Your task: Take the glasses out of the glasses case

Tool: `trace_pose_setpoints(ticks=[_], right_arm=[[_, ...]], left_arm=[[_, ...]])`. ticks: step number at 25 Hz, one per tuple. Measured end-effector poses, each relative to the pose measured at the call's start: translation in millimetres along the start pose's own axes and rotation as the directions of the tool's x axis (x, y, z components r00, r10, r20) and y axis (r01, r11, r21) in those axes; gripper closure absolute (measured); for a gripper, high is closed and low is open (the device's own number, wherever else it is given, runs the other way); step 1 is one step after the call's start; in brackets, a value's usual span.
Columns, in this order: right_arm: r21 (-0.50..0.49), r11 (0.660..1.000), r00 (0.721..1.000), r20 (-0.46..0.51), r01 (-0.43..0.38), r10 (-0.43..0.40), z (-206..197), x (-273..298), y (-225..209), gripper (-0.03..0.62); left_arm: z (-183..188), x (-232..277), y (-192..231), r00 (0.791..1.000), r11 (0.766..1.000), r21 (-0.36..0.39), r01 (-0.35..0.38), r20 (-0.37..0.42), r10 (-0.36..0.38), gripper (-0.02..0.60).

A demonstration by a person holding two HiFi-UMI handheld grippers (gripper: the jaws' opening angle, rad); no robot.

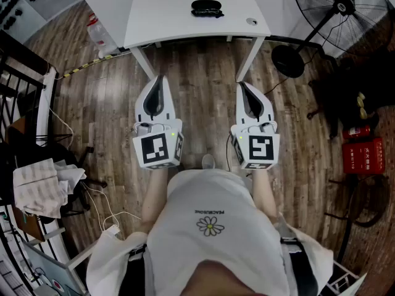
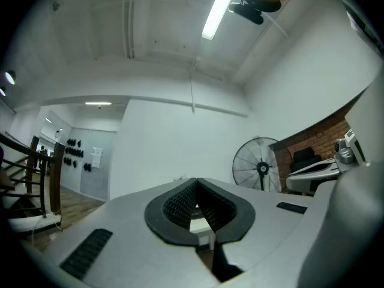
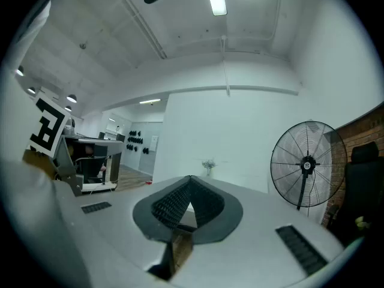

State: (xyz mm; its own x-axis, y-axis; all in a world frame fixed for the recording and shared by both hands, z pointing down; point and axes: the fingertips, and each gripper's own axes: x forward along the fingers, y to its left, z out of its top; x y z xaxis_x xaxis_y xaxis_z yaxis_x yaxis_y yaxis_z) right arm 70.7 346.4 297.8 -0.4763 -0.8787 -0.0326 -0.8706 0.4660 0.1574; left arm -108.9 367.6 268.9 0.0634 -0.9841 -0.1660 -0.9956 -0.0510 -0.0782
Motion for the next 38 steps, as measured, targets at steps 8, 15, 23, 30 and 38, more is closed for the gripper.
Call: trace_pose_setpoints(ticks=[8,15,23,30,38], right_arm=[[0.002,1.0,1.0,0.003,-0.016,0.016,-2,5,-2,0.585],[0.047,0.999,1.0,0.02,0.001,-0.002,-2,13,-14,0.585],[0.065,0.997,0.999,-0.003,-0.039,0.04,-15,20,-22,0.585],[-0.003,0.997,0.996,-0.03,-0.079,0.079,-26,37,-12,0.585],[-0.053,0.992,0.994,-0.017,-0.111,0.111,-26,72,-22,0.585]], left_arm=[[0,5,0,1.0,1.0,0.013,-0.003,-0.003,0.003,0.565],[-4,17,14,1.0,0.999,0.018,-0.028,-0.01,0.029,0.565],[-10,32,18,0.998,0.998,0.022,-0.053,-0.021,0.054,0.565],[-12,43,29,0.997,0.997,0.015,-0.073,0.001,0.073,0.565],[-17,87,34,0.997,0.998,-0.013,-0.068,0.022,0.068,0.565]])
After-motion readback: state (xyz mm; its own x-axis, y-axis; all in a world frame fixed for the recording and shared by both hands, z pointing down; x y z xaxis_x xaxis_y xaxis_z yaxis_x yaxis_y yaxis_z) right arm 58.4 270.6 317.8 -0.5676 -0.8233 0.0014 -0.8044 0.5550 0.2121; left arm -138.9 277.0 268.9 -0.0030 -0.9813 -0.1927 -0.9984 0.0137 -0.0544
